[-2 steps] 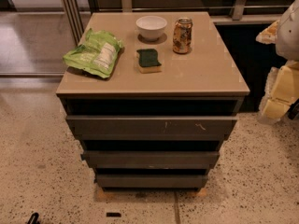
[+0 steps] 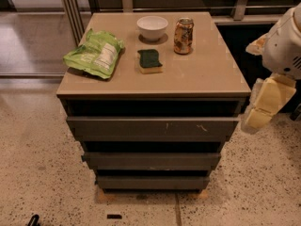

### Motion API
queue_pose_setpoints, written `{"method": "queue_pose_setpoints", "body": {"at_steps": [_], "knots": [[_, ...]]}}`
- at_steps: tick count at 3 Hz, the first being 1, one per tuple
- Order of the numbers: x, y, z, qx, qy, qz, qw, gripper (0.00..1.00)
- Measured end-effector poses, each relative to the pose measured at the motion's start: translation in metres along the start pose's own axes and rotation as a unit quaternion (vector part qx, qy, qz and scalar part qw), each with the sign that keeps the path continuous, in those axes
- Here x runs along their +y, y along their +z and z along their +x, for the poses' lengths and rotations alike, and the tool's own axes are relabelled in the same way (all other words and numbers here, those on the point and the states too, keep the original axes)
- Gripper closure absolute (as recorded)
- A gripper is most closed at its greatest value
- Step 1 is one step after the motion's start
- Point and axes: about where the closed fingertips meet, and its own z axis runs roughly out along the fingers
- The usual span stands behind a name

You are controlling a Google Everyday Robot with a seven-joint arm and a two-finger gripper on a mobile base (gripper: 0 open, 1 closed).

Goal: Open top drawer

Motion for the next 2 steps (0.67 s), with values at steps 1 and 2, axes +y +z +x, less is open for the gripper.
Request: {"method": "queue_pose_setpoints", "body": {"at_steps": [1, 2], "knots": [[0.036, 0.031, -0.014, -0.062, 0.083, -0.012, 0.9945, 0.0], [0.073, 0.073, -0.013, -0.108, 0.189, -0.027, 0.9756, 0.0]]}}
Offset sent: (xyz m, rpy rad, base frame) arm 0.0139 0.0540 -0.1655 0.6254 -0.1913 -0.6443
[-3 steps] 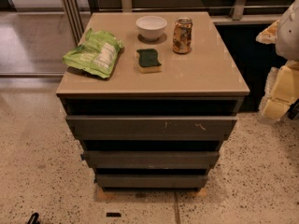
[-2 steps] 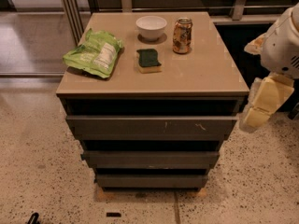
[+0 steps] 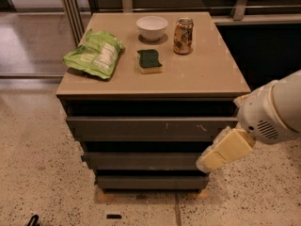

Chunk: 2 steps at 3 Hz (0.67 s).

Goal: Open top drawer

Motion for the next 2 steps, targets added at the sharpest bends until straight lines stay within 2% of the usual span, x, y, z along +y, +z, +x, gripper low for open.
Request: {"method": "queue_pose_setpoints", "body": {"at_steps": [1, 2], "knots": [[0.0017, 0.0215, 0.0173, -0.003, 0.022, 0.004, 0.9997, 0.19], [0.0012, 0.0212, 0.0168, -0.003, 0.02, 0.004, 0.9998, 0.42]]}}
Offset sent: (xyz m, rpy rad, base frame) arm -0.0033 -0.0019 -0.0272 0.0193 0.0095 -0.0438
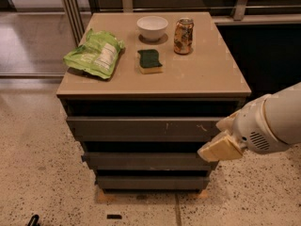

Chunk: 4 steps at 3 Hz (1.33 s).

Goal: Open top drawer

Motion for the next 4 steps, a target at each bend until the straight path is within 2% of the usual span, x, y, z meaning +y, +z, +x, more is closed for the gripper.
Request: {"method": "queue_pose_setpoints", "body": {"at_steps": [2, 3, 4], "knots": [[0.0, 0.0, 0.0, 0.0, 0.0, 0.0, 1.0, 0.89], [0.001, 0.009, 0.001, -0.023, 0.022, 0.013, 0.9994, 1.0], [0.014, 0.033, 0.015, -0.059, 0.059, 0.034, 0.9959, 1.0]]}}
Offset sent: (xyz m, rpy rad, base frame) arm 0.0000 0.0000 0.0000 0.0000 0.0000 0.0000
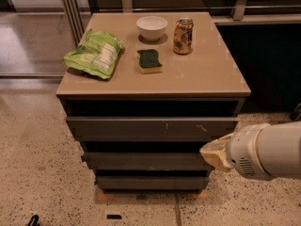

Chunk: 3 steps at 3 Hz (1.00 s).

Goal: Open top drawer

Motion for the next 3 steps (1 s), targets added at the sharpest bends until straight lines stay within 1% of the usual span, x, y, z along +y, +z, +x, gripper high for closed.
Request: {"method": "queue_pose_setpoints", "body": {"at_steps": [1, 2, 3], "knots": [[-0.003, 0.028, 0.009, -0.033, 0.026, 0.026, 0.9988, 1.0], [-0.061, 0.06, -0.009, -0.087, 0.055, 0.081, 0.9914, 1.0], [-0.131, 0.075, -0.033, -0.119, 0.078, 0.144, 0.9793, 1.0]]}}
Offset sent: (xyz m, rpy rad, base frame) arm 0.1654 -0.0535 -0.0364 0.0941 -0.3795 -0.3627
